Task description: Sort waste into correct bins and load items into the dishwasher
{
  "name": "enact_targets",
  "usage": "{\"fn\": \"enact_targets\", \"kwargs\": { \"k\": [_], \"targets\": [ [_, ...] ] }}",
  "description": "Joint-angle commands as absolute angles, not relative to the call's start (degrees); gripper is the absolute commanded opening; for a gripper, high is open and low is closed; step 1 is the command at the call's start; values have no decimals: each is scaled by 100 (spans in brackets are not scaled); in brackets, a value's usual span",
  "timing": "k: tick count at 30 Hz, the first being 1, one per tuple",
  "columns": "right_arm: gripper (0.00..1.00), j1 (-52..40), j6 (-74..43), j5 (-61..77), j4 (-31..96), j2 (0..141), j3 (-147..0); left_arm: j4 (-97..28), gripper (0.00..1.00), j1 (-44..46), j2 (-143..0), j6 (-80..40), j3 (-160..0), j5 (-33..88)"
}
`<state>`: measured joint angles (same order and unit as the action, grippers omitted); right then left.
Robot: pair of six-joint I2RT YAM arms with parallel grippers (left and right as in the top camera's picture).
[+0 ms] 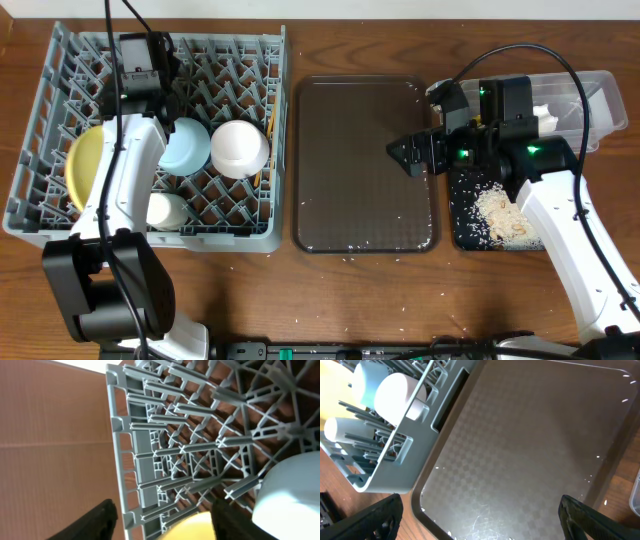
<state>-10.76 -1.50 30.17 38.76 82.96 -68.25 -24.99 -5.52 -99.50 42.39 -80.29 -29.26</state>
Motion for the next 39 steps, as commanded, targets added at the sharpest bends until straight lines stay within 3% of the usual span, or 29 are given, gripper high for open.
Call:
{"fn": "enact_targets", "kwargs": {
  "k": [1, 7, 12, 14, 16, 19, 23, 34, 39],
  "targets": [
    [97, -1094, -167, 3000, 3885, 8202, -6834, -2473, 75, -478, -9732, 3444, -8075, -2781],
    [97, -1094, -169, 3000, 3887, 8202, -6834, -2576, 79, -242, -8866, 3098, -8077, -2405],
    [97, -1094, -322, 3002, 3968, 8202, -6834, -3006, 57, -416, -8084, 1977, -8077, -2438],
    [96, -1094, -414, 3002, 4012, 8202, -6834, -3275, 55, -443, -7787, 1455, -8075, -2121],
    [97, -1094, -423, 3033, 4025, 8197, -6836, -3618, 56, -370, -7446, 1402, -8077, -1173],
    [99, -1076, -473, 3022, 3981, 8095, -6842, -3992, 72, -178, -6960, 1400, -8075, 58],
    [99, -1041, -663, 3024, 3900, 7603, -6941, -4239, 85, 176, -6263, 1400, -8075, 432],
    [99, -1094, -829, 3022, 3743, 5408, -6954, -4676, 91, 294, -5308, 1402, -8075, 451],
    [99, -1094, -829, 3022, 3835, 5151, -6954, -4799, 92, 294, -5345, 1402, -8075, 451]
  ]
}}
